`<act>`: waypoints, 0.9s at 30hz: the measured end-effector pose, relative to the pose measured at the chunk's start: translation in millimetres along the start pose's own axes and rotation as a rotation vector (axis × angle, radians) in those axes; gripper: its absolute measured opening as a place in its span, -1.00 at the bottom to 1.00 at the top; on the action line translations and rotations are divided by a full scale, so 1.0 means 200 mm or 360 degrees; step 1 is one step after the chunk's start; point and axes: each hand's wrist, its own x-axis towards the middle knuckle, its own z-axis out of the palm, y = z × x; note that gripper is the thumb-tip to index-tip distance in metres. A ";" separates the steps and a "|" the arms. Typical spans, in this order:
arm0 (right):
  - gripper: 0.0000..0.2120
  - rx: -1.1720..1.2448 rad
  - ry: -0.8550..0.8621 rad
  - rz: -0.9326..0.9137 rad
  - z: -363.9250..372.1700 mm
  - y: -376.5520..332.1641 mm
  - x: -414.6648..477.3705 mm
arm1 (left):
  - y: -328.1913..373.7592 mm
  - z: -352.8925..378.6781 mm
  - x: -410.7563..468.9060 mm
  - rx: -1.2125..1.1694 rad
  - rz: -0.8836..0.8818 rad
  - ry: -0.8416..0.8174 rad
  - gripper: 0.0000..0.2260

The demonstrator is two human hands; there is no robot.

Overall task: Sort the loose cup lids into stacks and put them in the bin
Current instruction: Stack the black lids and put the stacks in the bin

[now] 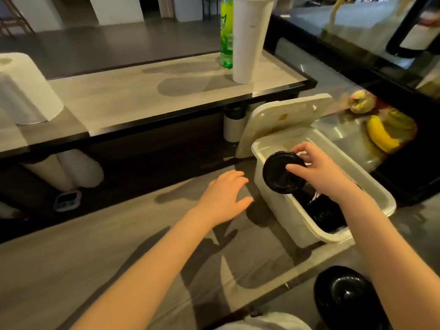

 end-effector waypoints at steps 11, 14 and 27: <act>-0.82 -0.0363 -0.0049 0.0251 -0.50 0.34 0.02 | 0.45 0.22 0.30 0.0232 0.0274 -0.0177 -0.45; -0.82 -0.0492 -0.0139 0.0256 -0.57 0.41 0.04 | 0.48 0.26 0.36 0.0275 0.0273 -0.0209 -0.41; -0.67 -0.0941 -0.0011 -0.0176 -0.47 0.66 0.03 | 0.52 0.34 0.42 0.0479 0.0219 -0.0297 -0.43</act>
